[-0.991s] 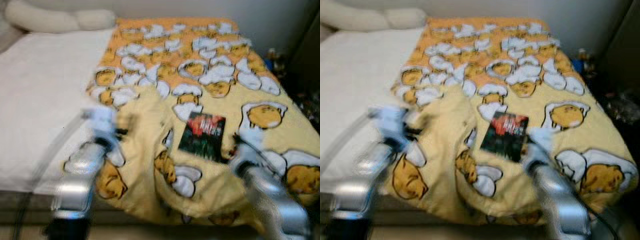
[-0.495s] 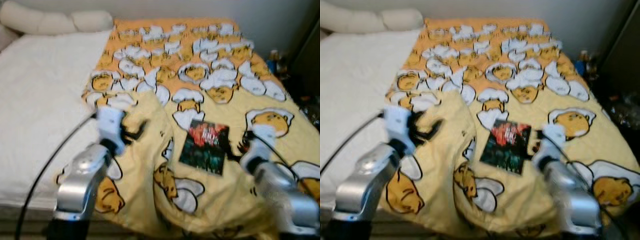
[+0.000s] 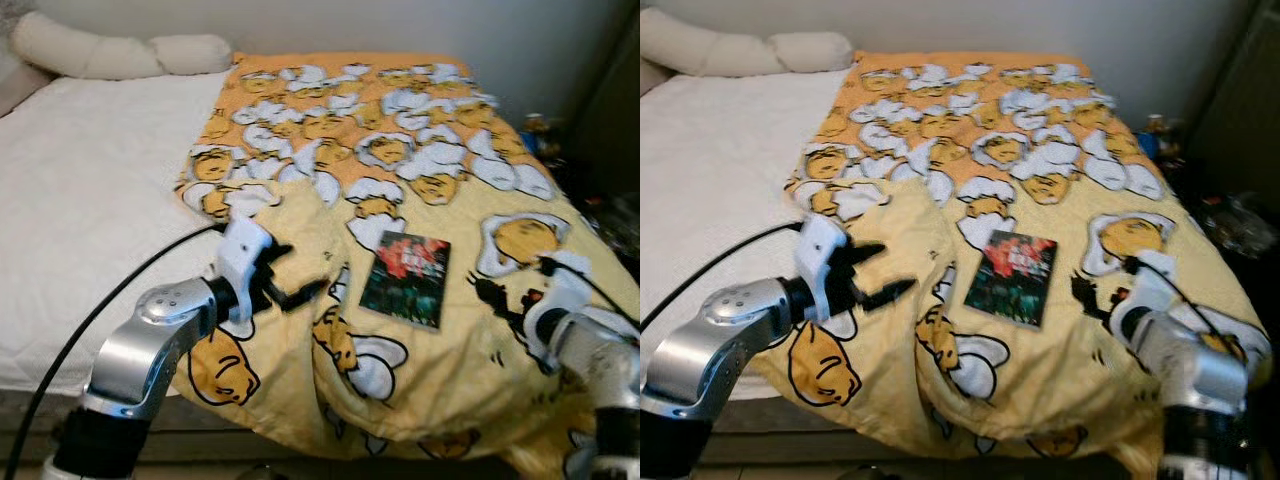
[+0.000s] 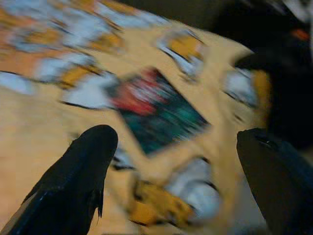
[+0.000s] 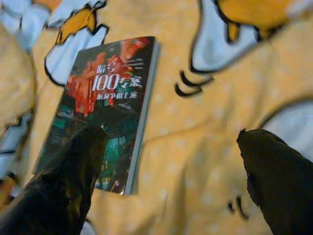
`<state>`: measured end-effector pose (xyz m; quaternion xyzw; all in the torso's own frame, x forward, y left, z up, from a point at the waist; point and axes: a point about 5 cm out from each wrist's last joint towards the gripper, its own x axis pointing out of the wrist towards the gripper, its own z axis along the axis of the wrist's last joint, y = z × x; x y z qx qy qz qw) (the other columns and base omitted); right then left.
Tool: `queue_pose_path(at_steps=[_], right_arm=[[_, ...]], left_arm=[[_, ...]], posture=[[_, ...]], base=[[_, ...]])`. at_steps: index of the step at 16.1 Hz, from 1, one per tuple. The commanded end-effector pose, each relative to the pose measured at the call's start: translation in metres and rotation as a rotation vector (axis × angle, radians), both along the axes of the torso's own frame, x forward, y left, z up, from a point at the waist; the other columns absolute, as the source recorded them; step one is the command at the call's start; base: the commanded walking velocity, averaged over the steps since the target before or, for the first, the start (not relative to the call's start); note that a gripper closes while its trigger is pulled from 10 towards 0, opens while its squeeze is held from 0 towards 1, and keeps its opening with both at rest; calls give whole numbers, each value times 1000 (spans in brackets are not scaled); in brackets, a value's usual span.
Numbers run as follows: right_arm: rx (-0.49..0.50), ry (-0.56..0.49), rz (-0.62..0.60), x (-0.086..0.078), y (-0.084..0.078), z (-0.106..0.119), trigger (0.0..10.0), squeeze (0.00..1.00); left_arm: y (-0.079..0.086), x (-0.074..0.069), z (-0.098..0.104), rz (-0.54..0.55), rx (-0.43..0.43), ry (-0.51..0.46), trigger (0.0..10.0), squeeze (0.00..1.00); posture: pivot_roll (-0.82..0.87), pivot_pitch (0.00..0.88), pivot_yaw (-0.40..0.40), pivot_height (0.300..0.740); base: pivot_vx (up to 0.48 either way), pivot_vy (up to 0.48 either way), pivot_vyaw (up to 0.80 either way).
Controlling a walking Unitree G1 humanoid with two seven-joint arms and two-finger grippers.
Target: Clean up the room
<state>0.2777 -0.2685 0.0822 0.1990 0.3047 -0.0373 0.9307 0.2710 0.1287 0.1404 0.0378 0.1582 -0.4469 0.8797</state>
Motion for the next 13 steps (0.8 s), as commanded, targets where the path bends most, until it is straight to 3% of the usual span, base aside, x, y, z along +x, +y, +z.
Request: queue_pose_path(at_steps=[1,5,6,7,8,10,13], right_arm=[[56,17,-4,0,-1,-2,10000,1000],[221,72,-42,4,-7,-22,10000,1000],[230,59,-20,6,-6,-22,10000,808],[237,40,2,7,-3,-20,10000,0],[243,6,41,11,1,-15,10000,0],[204,-70,102,21,7,-3,10000,0],[104,-130,142,32,8,9,10000,0]], left_arm=[[-3,0,2,-51,4,17,10000,1000],[-2,3,2,-124,50,43,10000,1000],[-2,3,2,-123,61,31,10000,976],[-2,5,2,-111,66,17,10000,145],[-2,7,3,-78,63,-7,10000,0],[1,11,2,31,36,-19,10000,0],[3,7,0,95,15,-34,10000,0]], posture=[[8,0,58,740],[-12,0,86,740],[-4,0,81,740],[-2,0,79,740],[8,0,69,740],[23,0,52,740],[45,0,22,740]], base=[[0,0,0],[0,0,0],[0,0,0],[0,0,0],[0,0,0],[0,0,0],[0,0,0]])
